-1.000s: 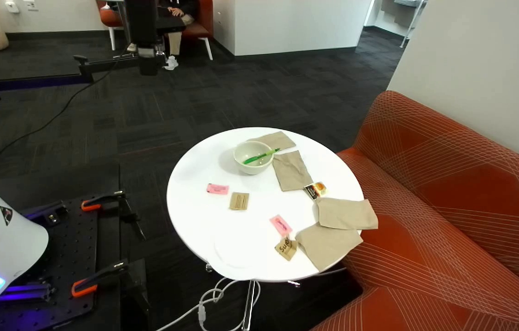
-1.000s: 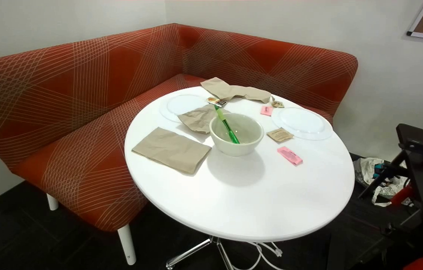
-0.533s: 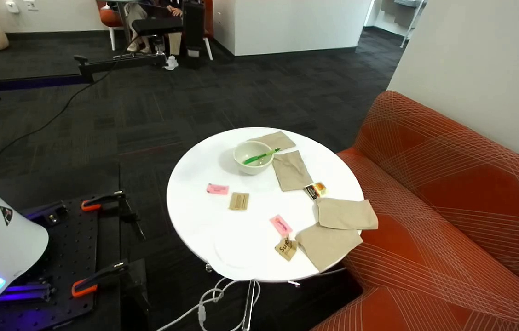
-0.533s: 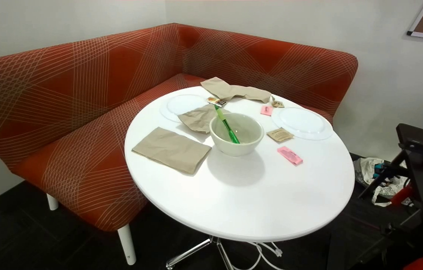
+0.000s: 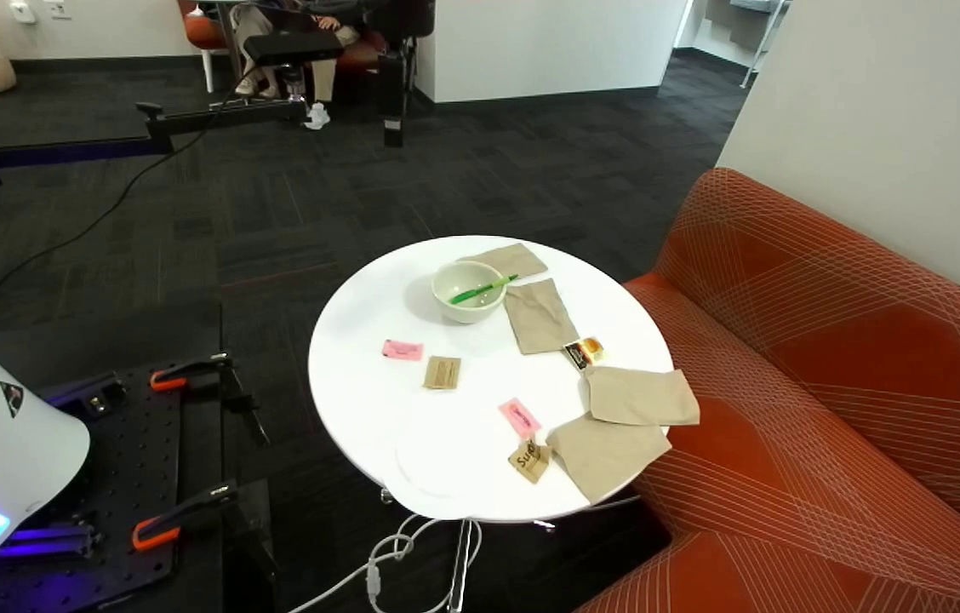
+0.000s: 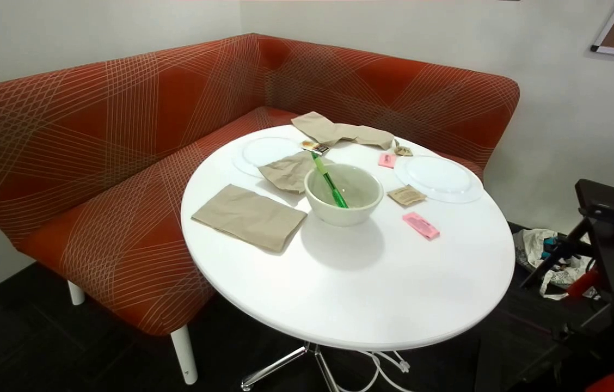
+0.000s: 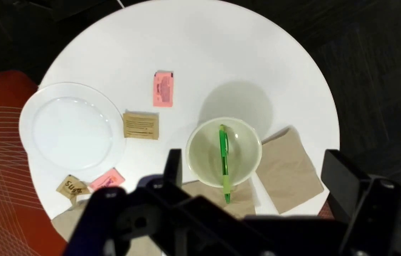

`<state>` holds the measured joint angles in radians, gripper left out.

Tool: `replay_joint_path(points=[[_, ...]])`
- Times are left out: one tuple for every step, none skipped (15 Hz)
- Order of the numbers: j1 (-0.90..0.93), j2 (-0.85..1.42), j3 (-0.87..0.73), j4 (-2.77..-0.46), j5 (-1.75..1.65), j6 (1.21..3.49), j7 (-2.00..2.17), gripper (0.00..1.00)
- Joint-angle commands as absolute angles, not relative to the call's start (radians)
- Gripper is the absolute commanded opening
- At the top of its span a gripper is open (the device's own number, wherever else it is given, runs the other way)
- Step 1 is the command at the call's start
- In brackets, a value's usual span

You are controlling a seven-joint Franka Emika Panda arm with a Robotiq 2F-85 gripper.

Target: Remove the green pen from the bowl and put it on the table

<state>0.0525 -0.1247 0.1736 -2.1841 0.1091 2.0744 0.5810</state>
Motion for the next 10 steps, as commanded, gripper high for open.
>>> replay_joint_path(points=[[0.069,-0.114,0.160,-2.183,0.107,2.078,0.583,1.00],[0.070,-0.110,0.159,-2.183,0.107,2.078,0.582,1.00],[0.070,-0.111,0.158,-2.183,0.107,2.078,0.581,1.00],[0.070,-0.112,0.158,-2.183,0.107,2.078,0.581,1.00],[0.070,-0.112,0.157,-2.183,0.107,2.078,0.581,1.00],[0.070,-0.112,0.157,-2.183,0.107,2.078,0.581,1.00],[0.070,-0.112,0.157,-2.183,0.107,2.078,0.581,1.00],[0.073,-0.100,0.164,-2.183,0.092,2.105,0.595,1.00],[0.074,-0.090,0.173,-2.186,0.054,2.138,0.638,1.00],[0.078,-0.077,0.177,-2.189,0.040,2.167,0.653,1.00]])
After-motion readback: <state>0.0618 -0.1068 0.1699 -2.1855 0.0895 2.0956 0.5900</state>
